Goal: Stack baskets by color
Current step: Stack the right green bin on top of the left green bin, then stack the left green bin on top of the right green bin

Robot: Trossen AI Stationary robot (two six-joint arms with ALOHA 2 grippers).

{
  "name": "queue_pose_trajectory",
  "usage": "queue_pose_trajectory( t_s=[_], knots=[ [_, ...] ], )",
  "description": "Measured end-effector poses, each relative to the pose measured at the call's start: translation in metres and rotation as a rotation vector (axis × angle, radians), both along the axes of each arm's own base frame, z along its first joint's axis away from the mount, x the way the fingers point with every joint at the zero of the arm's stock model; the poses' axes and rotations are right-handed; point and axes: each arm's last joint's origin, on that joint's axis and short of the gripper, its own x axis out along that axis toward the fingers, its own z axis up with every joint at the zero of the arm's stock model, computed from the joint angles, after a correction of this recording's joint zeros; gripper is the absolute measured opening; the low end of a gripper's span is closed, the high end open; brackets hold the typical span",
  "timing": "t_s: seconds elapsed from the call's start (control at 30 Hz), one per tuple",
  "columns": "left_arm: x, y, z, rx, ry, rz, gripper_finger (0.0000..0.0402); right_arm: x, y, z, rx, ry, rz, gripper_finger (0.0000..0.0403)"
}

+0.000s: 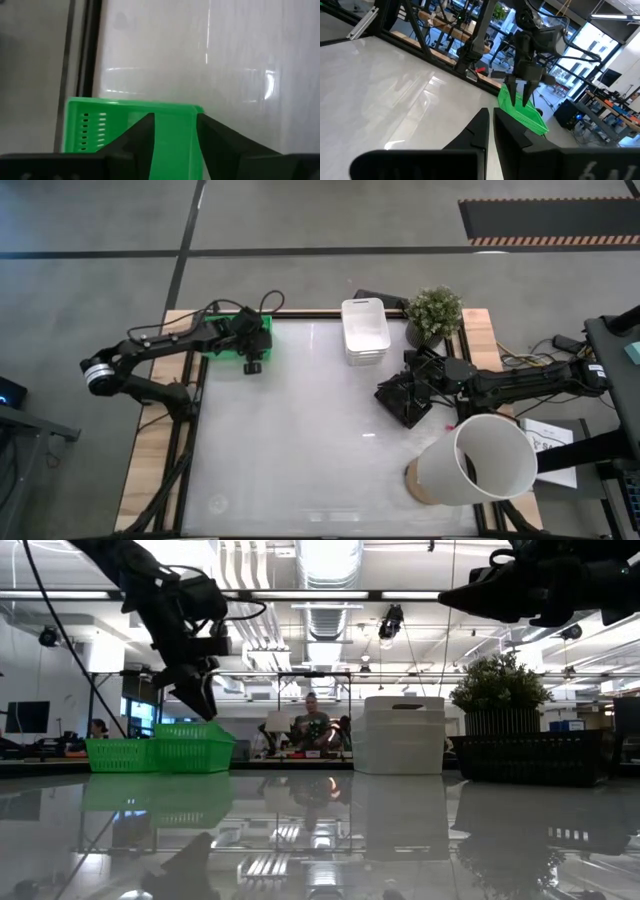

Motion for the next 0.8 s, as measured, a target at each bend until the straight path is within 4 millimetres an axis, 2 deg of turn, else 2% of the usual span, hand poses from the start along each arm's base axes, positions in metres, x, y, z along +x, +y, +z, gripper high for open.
queue_pose_trajectory(
  t_s=[0.3, 0.57, 0.8],
  knots=[
    [-0.003, -0.002, 0.015, 0.035, -0.045, 0.028, 0.0130, 0.000, 0.000, 0.000, 0.000, 0.003, 0.000, 0.0018],
    [-0.009, -0.007, 0.000, -0.039, -0.017, 0.091, 0.0133, 0.000, 0.000, -0.001, 0.000, 0.006, 0.000, 0.0018],
    [-0.014, -0.010, 0.004, -0.122, -0.007, 0.194, 0.0193, 0.000, 0.000, -0.001, -0.001, 0.006, 0.000, 0.0018]
  ],
)
